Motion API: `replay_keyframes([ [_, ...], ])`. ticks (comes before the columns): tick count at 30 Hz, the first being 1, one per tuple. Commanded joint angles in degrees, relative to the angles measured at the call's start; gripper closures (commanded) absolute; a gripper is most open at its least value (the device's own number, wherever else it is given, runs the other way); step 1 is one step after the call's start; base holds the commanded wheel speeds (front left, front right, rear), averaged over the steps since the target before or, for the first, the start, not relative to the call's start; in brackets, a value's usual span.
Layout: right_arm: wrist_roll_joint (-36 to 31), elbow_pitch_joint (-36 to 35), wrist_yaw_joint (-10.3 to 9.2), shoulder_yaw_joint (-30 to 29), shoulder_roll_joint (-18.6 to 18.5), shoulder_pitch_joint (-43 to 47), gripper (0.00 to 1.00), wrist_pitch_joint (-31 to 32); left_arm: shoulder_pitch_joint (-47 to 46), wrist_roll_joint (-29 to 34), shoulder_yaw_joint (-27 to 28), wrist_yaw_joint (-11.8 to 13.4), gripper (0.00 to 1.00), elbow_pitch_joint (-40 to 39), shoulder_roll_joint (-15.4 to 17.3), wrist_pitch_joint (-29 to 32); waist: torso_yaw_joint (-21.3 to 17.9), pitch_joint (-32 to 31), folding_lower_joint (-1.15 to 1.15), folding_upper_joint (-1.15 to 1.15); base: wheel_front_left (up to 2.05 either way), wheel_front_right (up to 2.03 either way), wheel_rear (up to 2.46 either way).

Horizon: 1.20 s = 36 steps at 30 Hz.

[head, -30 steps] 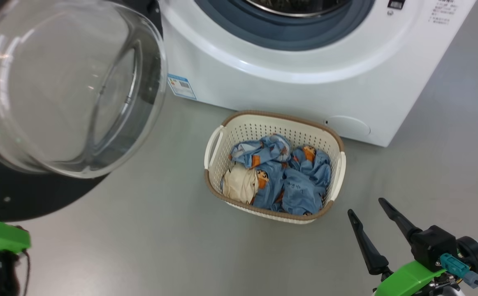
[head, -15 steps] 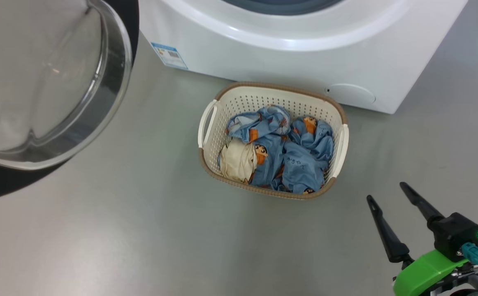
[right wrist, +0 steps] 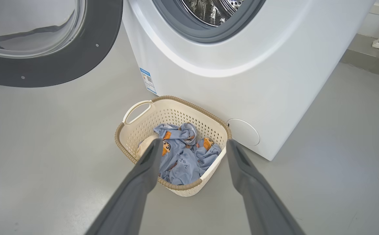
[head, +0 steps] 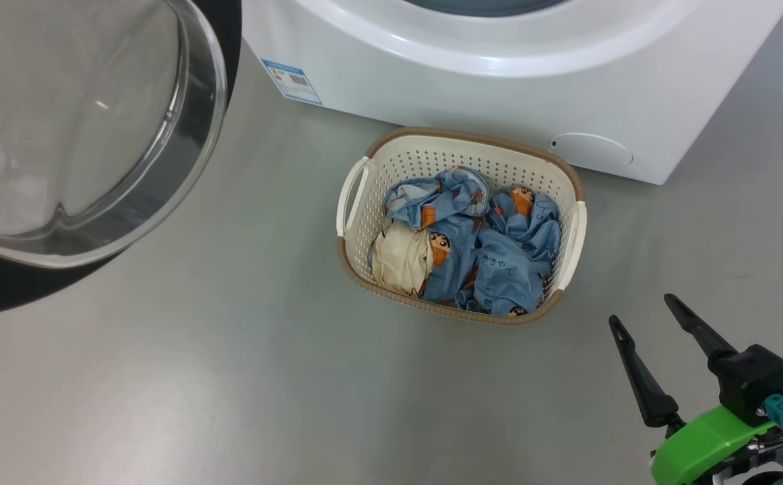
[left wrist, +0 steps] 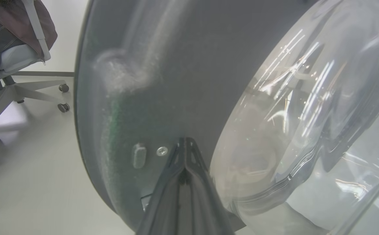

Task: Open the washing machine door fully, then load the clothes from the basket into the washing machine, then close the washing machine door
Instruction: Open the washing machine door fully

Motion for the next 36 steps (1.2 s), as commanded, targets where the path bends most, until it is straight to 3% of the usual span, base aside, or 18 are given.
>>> replay_keyframes([
  [1, -0.7, -1.3, 0.09, 1.8, 0.1, -0.1, 0.0, -0.1, -0.4, 1.0, 2.5, 0.0, 1.0, -1.4, 3.4, -0.4, 0.0, -0.8, 0.0, 0.0, 0.0, 0.0, 0.0],
  [14, 0.4, 2.4, 0.09, 2.5, 2.3, -0.4, 0.0, -3.3, 3.2, 4.9, 0.2, -2.3, 1.0, -5.5, 1.2, -0.4, -1.7, -6.5, 0.0, 0.0, 0.0, 0.0, 0.0],
  [28, 1.6, 8.2, 0.09, 0.9, 6.0, -0.4, 0.0, -9.3, 10.9, 10.1, -9.7, -4.0, 1.0, -16.2, -2.1, 2.7, -6.6, -14.5, 0.0, 0.0, 0.0, 0.0, 0.0],
  [36, 2.1, 10.0, 0.09, -0.2, 7.3, 1.0, 0.0, -11.6, 17.7, 12.9, -15.9, -3.7, 1.0, -24.1, -5.2, 5.5, -11.0, -18.6, 0.0, 0.0, 0.0, 0.0, 0.0],
])
